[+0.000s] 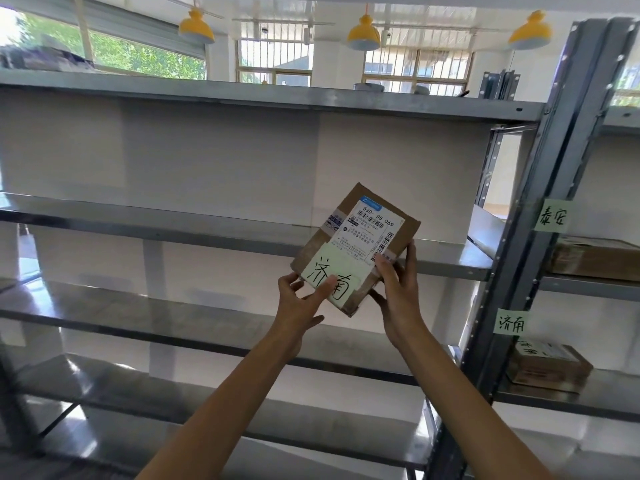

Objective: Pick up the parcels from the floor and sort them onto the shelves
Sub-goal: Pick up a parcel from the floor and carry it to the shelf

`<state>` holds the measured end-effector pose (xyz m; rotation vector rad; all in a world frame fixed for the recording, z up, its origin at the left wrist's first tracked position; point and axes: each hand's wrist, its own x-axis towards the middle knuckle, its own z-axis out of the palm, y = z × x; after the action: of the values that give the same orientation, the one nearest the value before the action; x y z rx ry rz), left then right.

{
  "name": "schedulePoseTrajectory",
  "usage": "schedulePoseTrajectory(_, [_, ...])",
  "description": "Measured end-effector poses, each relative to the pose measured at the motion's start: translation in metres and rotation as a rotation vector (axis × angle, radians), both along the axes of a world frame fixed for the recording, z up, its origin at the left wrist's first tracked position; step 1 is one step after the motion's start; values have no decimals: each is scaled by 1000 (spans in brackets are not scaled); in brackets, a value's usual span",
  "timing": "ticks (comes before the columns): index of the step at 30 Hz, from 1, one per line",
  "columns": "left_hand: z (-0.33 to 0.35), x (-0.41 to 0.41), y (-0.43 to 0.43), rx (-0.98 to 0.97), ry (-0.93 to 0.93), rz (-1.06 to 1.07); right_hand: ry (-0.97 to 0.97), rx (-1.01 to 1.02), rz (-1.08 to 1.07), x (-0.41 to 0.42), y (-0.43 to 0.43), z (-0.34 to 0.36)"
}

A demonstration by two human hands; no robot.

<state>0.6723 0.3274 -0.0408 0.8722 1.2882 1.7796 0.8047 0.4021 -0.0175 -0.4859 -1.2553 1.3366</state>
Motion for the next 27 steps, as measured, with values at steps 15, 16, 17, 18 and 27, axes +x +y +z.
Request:
schedulePoseTrajectory(15, [-12,-18,-18,-4,457,0,-10,21,54,0,6,-5])
schedulePoseTrajectory(16, [-12,-19,-19,-4,482,2,-4,15,63,1,7,-5])
schedulePoseTrajectory(17, [-12,-20,-19,-10,511,6,4,6,69,1,7,-4])
schedulePoseTrajectory(18, [-13,-21,-19,-11,543,11,13,-5,75,2,8,-3])
schedulePoseTrajectory(27, [-23,-19,-17,41,528,-55,-89,-63,26,-7,6,-1])
